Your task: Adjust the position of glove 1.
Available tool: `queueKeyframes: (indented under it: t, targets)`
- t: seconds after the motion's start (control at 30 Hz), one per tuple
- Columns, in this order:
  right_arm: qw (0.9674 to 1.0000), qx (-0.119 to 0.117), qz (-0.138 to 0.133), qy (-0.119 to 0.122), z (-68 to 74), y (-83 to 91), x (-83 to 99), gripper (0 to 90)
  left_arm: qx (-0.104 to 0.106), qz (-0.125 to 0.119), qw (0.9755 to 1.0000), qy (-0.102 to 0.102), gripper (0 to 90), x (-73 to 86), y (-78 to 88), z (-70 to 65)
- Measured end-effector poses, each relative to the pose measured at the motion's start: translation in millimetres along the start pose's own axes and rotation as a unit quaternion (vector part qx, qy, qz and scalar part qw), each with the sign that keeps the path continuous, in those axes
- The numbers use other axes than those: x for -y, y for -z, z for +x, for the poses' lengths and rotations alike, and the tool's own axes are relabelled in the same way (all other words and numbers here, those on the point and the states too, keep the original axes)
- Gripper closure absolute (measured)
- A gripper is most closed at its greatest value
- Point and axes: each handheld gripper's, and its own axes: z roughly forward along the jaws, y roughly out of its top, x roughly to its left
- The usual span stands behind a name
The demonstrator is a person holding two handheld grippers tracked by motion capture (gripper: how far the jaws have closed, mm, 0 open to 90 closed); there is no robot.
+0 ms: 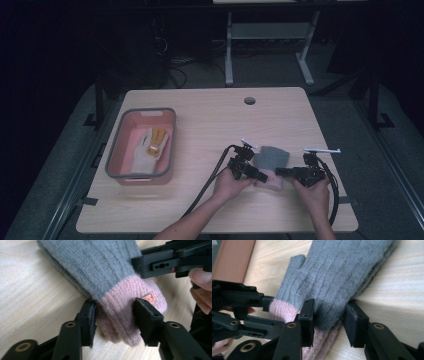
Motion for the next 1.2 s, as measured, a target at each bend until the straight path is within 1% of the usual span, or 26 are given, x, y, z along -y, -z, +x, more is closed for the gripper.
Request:
queueKeyframes:
  t: [0.1, 0.2, 0.23, 0.33, 0.37, 0.4, 0.53, 0.63, 0.77, 0.8, 0.83, 0.87, 0.9, 0.93, 1.0, 1.03, 1.1, 1.2]
  targets:
    - [1.0, -0.006, 0.0, -0.002, -0.9, -0.8, 0.2, 65.8, 0.007, -0.002, 1.0, 0.002, 59.2, -0.3, 0.0, 1.3]
    - [0.9999, -0.014, 0.001, 0.003, -0.1, -0.5, -0.4, 73.1, 0.014, -0.007, 0.9999, 0.004, 61.6, 0.8, 0.8, 3.1]
    - [0.9999, -0.016, 0.0, 0.004, 0.3, -0.2, -0.7, 74.9, 0.017, -0.014, 0.9997, 0.008, 62.3, 1.3, 0.6, 3.4]
    - [0.9998, -0.018, -0.005, 0.009, 1.4, -0.1, -0.9, 76.9, 0.028, -0.024, 0.9992, 0.018, 64.1, 3.5, 1.3, 6.4]
    - [0.9998, -0.018, -0.005, 0.009, 1.4, -0.1, -0.9, 76.9, 0.03, -0.023, 0.9991, 0.018, 64.1, 3.7, 2.1, 7.5]
    - [0.9997, -0.015, -0.008, 0.014, 2.1, -0.1, -0.7, 77.1, 0.031, -0.022, 0.9991, 0.018, 64.5, 3.7, 3.0, 7.7]
    - [0.9995, -0.009, -0.007, 0.028, 8.9, -0.8, -1.8, 77.6, 0.026, -0.024, 0.9993, 0.009, 65.2, 3.8, 7.0, 8.1]
    - [0.9995, -0.01, -0.006, 0.03, 12.0, -1.0, -2.4, 77.7, 0.025, -0.029, 0.9992, 0.007, 65.5, 4.5, 11.3, 8.7]
    - [0.9992, -0.013, -0.004, 0.037, 18.4, -1.0, -3.1, 77.6, 0.022, -0.029, 0.9993, -0.004, 65.7, 6.4, 20.2, 9.0]
    - [0.9987, -0.01, -0.003, 0.05, 24.1, -1.2, -3.6, 77.6, 0.022, -0.035, 0.9992, -0.001, 65.7, 7.1, 22.0, 8.2]
    - [0.9987, -0.01, -0.003, 0.05, 24.1, -1.2, -3.6, 77.6, 0.022, -0.031, 0.9993, -0.008, 65.7, 7.4, 24.3, 8.8]
    - [0.9983, -0.009, -0.002, 0.057, 29.2, -1.4, -4.5, 77.6, 0.021, -0.032, 0.9992, -0.01, 65.7, 8.1, 27.4, 8.8]
    - [0.9983, -0.009, -0.002, 0.057, 29.2, -1.4, -4.5, 77.6, 0.019, -0.037, 0.9991, -0.006, 65.7, 8.5, 28.7, 8.2]
    - [0.9983, -0.01, -0.001, 0.058, 31.1, -1.5, -5.0, 77.7, 0.02, -0.04, 0.999, -0.006, 65.7, 9.3, 31.5, 7.9]
    - [0.9979, -0.013, 0.0, 0.064, 35.4, -2.0, -6.4, 77.6, 0.018, -0.041, 0.9989, -0.011, 65.7, 10.4, 36.5, 8.8]
    - [0.9978, -0.013, 0.002, 0.064, 37.5, -2.3, -7.1, 77.6, 0.02, -0.045, 0.9988, -0.009, 65.7, 10.9, 38.3, 8.7]
    - [0.9973, -0.015, 0.001, 0.071, 40.9, -3.5, -8.7, 77.6, 0.018, -0.048, 0.9986, -0.01, 65.7, 11.7, 42.5, 9.7]
    - [0.9974, -0.016, 0.003, 0.071, 47.2, -4.5, -10.6, 77.6, 0.017, -0.05, 0.9985, -0.011, 65.7, 12.4, 48.2, 10.8]
